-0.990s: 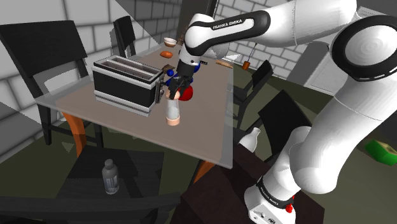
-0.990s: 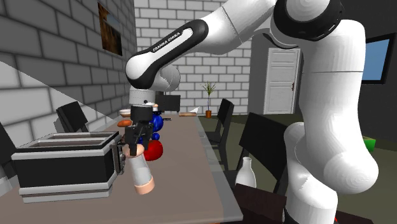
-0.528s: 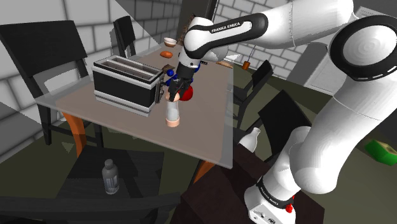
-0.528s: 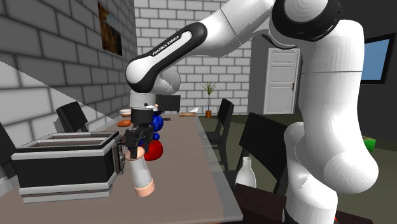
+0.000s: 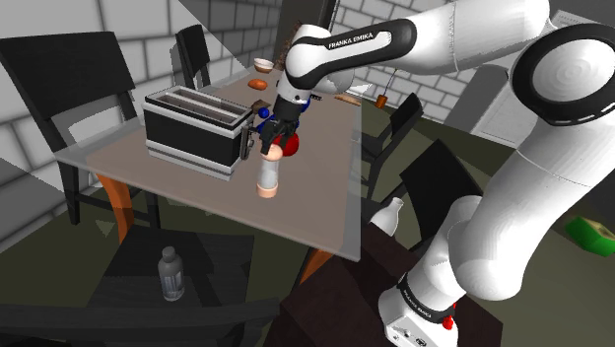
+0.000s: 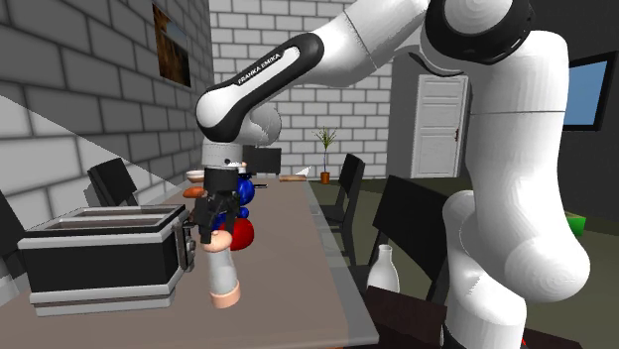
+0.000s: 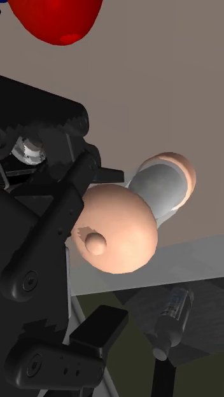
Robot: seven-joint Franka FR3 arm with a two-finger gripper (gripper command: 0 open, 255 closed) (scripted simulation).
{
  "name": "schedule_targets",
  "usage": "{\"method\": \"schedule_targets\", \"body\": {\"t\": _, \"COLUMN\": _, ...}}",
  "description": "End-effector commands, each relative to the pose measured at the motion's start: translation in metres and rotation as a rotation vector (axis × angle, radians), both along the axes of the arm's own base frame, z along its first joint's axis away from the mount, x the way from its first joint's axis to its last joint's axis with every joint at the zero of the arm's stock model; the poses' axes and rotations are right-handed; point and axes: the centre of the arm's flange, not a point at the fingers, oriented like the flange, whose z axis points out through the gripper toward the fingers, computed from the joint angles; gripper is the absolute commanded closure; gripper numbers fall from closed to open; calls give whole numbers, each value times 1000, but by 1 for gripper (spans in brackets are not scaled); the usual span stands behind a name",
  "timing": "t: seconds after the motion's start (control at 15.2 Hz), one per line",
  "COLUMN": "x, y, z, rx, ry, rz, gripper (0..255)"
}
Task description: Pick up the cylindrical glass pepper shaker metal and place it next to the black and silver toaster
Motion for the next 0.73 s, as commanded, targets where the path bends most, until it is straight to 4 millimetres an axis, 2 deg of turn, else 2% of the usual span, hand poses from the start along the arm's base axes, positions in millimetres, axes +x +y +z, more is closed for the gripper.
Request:
{"method": "schedule_targets", "body": {"t": 0.0, "x": 0, "y": -5, "z": 22, "rx": 0, "ry": 0, "rz": 0, "gripper": 0}}
{"method": "schedule_targets", "body": {"t": 0.13, "x": 0, "y": -9, "z": 45, "rx": 0, "ry": 0, "rz": 0, "gripper": 0}}
{"method": "schedule_targets", "body": {"t": 0.66, "x": 0, "y": -9, "z": 45, "rx": 0, "ry": 0, "rz": 0, "gripper": 0}}
